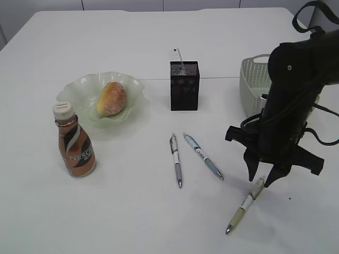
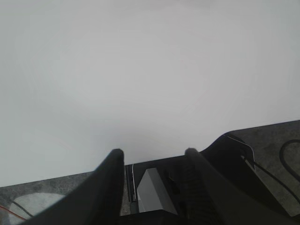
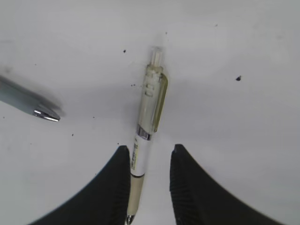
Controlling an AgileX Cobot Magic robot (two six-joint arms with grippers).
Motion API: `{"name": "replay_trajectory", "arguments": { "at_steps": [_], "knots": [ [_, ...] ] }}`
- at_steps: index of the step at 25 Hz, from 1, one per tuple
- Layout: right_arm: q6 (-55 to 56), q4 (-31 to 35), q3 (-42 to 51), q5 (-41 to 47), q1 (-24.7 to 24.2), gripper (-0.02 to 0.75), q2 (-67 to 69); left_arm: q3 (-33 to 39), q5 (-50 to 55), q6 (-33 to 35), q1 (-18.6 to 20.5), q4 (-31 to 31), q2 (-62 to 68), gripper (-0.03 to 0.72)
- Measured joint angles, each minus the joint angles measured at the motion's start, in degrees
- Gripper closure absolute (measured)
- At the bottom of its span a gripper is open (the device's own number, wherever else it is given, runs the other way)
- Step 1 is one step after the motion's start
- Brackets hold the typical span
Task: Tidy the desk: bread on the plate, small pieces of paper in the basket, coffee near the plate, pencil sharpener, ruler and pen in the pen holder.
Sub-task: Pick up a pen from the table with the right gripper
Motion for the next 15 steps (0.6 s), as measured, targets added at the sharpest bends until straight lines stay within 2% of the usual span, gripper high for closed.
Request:
{"name": "replay_trajectory", "arguments": {
  "at_steps": [15],
  "knots": [
    [2.3,-0.8,0.0,0.7,0.0,0.494,3.4,0.0,0.0,0.0,0.0,0.0,0.0,0.381]
  ]
}}
